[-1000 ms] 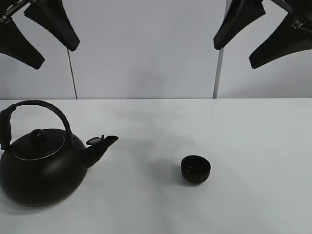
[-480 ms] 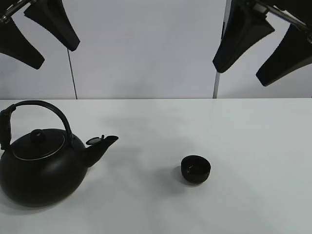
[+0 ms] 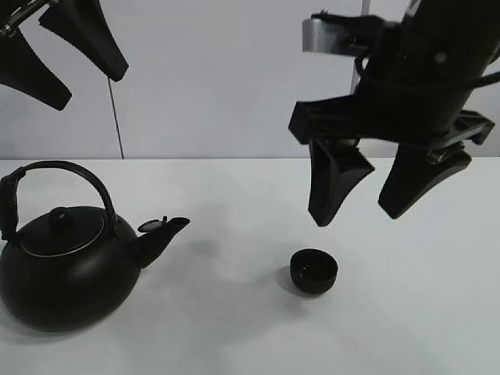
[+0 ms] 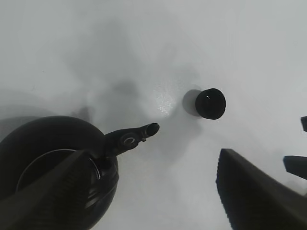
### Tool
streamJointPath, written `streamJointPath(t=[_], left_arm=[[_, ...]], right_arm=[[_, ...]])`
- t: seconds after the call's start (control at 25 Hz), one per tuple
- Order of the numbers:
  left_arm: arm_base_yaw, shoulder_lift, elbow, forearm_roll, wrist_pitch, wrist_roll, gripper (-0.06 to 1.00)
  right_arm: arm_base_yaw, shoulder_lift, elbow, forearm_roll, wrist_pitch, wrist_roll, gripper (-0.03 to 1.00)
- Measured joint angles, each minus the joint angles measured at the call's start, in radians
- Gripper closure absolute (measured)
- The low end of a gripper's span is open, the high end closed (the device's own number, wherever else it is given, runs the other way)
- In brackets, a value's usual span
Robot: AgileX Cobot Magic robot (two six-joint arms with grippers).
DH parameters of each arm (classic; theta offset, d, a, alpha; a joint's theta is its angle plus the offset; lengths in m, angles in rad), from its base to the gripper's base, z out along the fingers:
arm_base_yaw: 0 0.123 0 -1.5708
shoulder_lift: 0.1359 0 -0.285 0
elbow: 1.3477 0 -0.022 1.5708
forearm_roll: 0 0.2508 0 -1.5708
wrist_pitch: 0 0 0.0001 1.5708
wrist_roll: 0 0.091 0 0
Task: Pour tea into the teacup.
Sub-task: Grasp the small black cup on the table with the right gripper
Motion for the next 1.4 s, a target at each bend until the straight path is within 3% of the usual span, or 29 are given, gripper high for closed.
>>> streamJointPath(t=[0.2, 0.6, 1.4], left_arm=[[0.000, 0.000, 0.000, 0.000, -0.002, 0.000, 0.41], [0.000, 0.000, 0.000, 0.000, -0.003, 0.000, 0.41], [0.000, 0.000, 0.000, 0.000, -0.003, 0.000, 0.41]], right_arm=[[0.000, 0.115, -0.040, -0.056, -0.011, 0.031, 0.43], [0.000, 0.339, -0.300, -0.104, 0.083, 0.052, 0.43], [0.000, 0.522, -0.314, -0.131, 0.087, 0.056, 0.43]])
